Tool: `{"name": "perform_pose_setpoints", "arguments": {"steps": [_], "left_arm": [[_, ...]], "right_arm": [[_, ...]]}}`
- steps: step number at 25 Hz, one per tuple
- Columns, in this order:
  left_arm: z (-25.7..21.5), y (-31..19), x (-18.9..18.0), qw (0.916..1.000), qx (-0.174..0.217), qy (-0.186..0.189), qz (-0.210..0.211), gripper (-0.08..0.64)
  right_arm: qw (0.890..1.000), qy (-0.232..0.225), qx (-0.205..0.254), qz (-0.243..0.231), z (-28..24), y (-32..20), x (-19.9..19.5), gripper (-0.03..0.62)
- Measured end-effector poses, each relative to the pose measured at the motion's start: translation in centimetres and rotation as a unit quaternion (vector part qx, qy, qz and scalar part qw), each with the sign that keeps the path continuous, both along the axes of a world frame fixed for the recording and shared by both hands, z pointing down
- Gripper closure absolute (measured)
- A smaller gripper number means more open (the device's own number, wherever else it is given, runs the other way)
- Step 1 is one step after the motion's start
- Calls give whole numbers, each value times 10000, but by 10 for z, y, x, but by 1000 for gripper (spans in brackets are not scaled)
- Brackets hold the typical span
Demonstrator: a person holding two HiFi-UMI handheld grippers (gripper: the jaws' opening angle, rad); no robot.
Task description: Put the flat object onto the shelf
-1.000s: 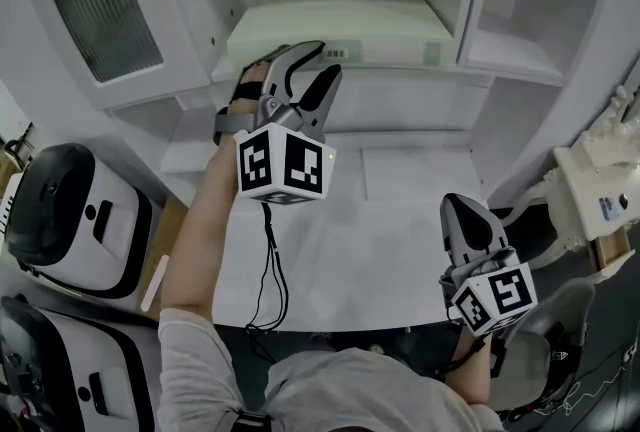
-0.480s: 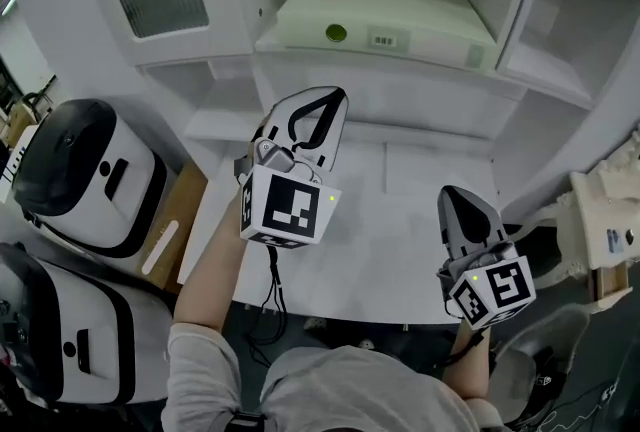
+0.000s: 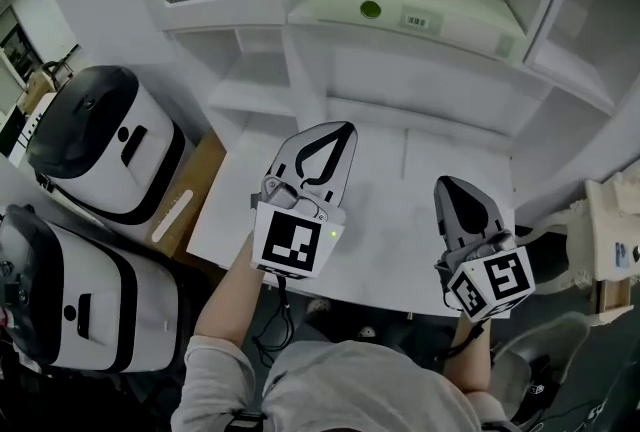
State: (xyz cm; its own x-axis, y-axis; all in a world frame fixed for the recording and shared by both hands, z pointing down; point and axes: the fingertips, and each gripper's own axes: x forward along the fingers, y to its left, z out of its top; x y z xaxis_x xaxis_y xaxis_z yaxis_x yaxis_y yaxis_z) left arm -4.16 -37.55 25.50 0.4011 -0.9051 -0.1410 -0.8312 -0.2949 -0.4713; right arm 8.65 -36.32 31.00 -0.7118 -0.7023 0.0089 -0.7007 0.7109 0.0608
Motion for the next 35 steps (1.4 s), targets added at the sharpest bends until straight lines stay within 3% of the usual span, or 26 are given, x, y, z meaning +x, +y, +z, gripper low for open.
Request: {"name": "perform_pose_setpoints", "arguments": {"steps": [8,13,35], "left_arm": [[36,30,2,9961,-471,746,-63,546],[41,46,4,9922,-472,1152,-3,546],[32,70,6,9857,-489,1611,119,546]], "right_arm": [[9996,-23,-64,-292,11,18,-11,583],[9992,-61,-84,-377,16,28,-13,583],[9993,-27,-8,-369,12,43,-15,583]]}}
